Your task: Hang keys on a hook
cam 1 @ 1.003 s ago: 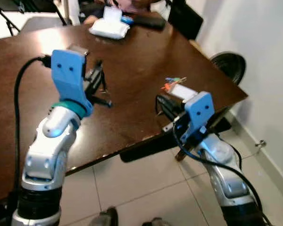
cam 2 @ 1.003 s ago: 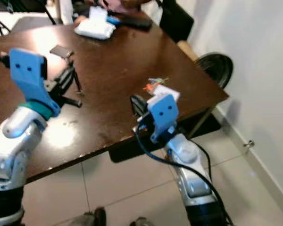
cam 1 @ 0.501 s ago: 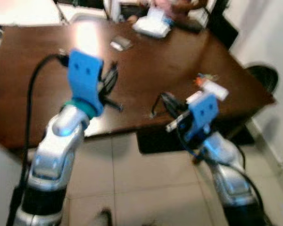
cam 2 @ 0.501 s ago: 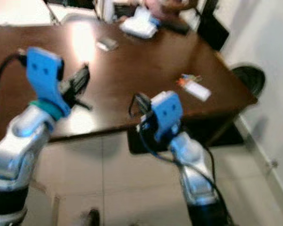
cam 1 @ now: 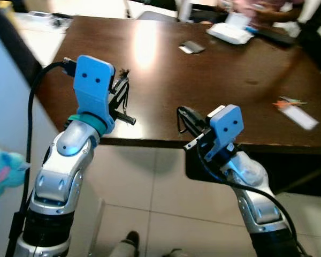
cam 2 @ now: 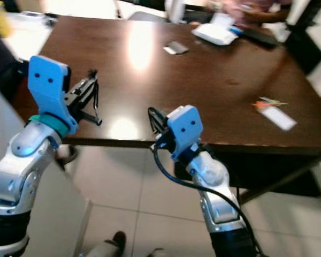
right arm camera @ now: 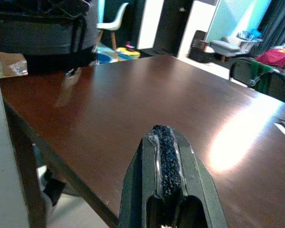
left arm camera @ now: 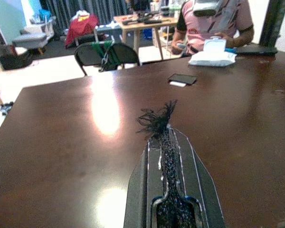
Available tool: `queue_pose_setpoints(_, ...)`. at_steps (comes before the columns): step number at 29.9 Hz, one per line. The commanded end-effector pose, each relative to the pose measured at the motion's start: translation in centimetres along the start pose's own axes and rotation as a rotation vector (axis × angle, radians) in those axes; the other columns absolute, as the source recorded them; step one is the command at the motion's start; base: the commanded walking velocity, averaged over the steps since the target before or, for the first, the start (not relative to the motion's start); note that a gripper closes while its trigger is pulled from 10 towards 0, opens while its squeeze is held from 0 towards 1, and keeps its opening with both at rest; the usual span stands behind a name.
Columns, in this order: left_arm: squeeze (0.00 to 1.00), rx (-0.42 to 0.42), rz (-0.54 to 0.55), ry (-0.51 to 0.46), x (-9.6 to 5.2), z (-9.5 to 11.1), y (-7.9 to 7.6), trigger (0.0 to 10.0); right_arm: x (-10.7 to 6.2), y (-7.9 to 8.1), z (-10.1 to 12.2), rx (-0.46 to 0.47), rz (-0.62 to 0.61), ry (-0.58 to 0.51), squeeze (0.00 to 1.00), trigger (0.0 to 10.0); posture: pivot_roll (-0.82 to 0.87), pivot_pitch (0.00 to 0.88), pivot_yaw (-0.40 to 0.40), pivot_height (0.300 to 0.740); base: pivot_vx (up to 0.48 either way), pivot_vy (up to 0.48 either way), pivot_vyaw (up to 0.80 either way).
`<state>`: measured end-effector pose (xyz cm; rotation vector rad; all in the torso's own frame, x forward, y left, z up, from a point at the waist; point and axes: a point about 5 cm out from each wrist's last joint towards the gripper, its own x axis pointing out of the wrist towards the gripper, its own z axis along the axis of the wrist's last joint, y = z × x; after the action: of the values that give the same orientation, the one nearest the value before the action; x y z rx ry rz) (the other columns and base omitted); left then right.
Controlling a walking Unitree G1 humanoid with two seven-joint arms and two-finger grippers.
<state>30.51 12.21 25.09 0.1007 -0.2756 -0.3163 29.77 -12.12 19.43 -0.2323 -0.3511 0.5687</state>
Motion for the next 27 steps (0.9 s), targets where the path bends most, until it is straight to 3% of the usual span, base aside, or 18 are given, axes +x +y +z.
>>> queue_pose_setpoints(1,0.00,0.003,-0.016,0.002,0.0,-0.1,-0.3,10.0,-0.3,-0.1,-0.3,-0.001,-0.007,0.010,0.00,10.0,0.00,0.054,0.032,0.740,0.000,0.000,0.79)
queue_pose_setpoints(11,0.00,-0.002,-0.070,-0.002,-0.3,-0.4,-0.7,10.0,-0.4,0.0,-0.4,-0.001,-0.009,0.012,0.00,10.0,0.00,0.057,0.034,0.740,0.000,0.000,0.79)
queue_pose_setpoints(12,0.00,0.003,-0.139,0.002,-0.8,-0.6,-1.2,10.0,-0.5,0.0,-0.4,-0.001,-0.009,0.014,0.00,10.0,0.00,0.058,0.033,0.740,0.000,0.000,0.79)
queue_pose_setpoints(13,0.00,0.003,-0.139,0.002,-0.8,-0.6,-1.2,10.0,-0.5,0.0,-0.4,-0.001,-0.009,0.014,0.00,10.0,0.00,0.058,0.033,0.740,0.000,0.000,0.79)
queue_pose_setpoints(15,0.00,-0.019,-0.421,0.042,-3.3,-1.2,-2.9,10.0,-0.6,-0.2,-0.5,-0.003,-0.012,0.017,0.00,10.0,0.00,0.065,0.035,0.740,0.000,0.000,0.79)
queue_pose_setpoints(17,0.00,-0.032,-0.564,0.068,-4.9,-1.5,-3.8,10.0,-0.7,-0.3,-0.5,-0.004,-0.014,0.019,0.00,10.0,0.00,0.065,0.035,0.740,0.000,0.000,0.79)
queue_pose_setpoints(18,0.00,-0.032,-0.564,0.068,-4.9,-1.5,-3.8,10.0,-0.7,-0.3,-0.5,-0.004,-0.014,0.019,0.00,10.0,0.00,0.065,0.035,0.740,0.000,0.000,0.79)
queue_pose_setpoints(19,0.00,-0.120,-0.568,0.088,-5.5,-1.6,-4.0,10.0,-0.7,-0.4,-0.6,-0.007,-0.018,0.023,0.00,10.0,0.01,0.069,0.035,0.740,0.000,0.000,0.79)
queue_pose_setpoints(21,0.00,-0.160,-0.570,0.097,-5.8,-1.7,-4.1,10.0,-0.7,-0.4,-0.6,-0.008,-0.020,0.024,0.00,10.0,0.01,0.069,0.035,0.740,0.000,0.000,0.79)
queue_pose_setpoints(27,0.00,-0.179,-0.575,0.108,-6.2,-2.3,-5.2,10.0,-0.7,-0.5,-0.7,-0.011,-0.018,0.028,0.00,10.0,0.01,0.073,0.026,0.740,0.000,0.000,0.79)
